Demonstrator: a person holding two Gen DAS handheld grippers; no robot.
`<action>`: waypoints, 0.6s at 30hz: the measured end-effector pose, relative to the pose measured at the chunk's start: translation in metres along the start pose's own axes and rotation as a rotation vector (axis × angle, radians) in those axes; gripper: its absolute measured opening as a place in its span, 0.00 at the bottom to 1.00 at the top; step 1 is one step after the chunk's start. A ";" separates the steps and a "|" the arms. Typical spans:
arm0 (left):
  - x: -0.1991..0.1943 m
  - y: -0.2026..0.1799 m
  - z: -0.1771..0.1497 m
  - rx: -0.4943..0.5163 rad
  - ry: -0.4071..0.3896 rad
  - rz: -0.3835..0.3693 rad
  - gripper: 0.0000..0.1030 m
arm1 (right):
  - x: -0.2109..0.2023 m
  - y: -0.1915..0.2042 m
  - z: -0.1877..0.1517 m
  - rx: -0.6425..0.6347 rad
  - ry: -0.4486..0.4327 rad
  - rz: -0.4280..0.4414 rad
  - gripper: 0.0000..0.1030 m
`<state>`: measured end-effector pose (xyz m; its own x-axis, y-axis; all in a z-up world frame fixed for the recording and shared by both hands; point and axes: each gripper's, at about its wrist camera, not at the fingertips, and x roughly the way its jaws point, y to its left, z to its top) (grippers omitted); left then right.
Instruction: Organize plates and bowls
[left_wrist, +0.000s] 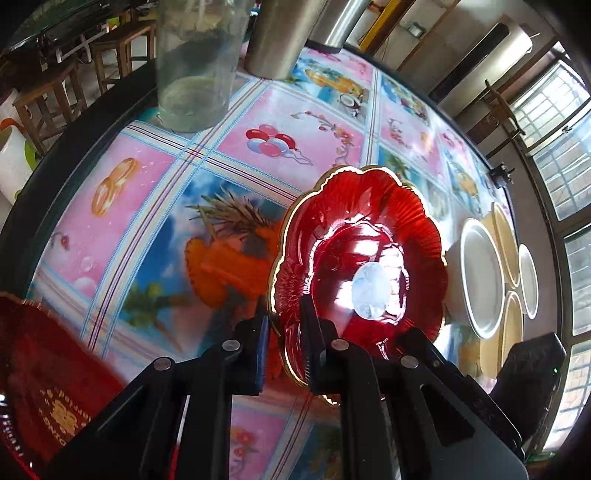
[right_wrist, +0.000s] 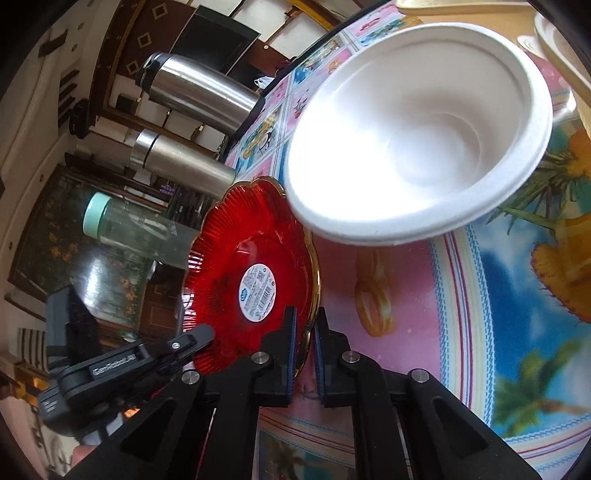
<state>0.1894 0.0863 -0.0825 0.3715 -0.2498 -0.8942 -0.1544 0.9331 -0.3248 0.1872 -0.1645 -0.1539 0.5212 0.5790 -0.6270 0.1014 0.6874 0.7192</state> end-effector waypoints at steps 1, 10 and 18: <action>-0.006 0.002 -0.004 -0.004 -0.012 -0.009 0.12 | 0.000 0.004 -0.002 -0.020 0.001 -0.013 0.07; -0.068 0.010 -0.034 0.022 -0.183 -0.061 0.11 | -0.034 0.042 -0.026 -0.208 -0.137 -0.040 0.08; -0.126 0.028 -0.070 0.047 -0.342 -0.090 0.05 | -0.069 0.097 -0.073 -0.426 -0.303 -0.025 0.12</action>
<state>0.0741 0.1258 -0.0003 0.6679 -0.2376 -0.7053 -0.0681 0.9242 -0.3758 0.0988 -0.1058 -0.0627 0.7510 0.4511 -0.4822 -0.2043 0.8532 0.4799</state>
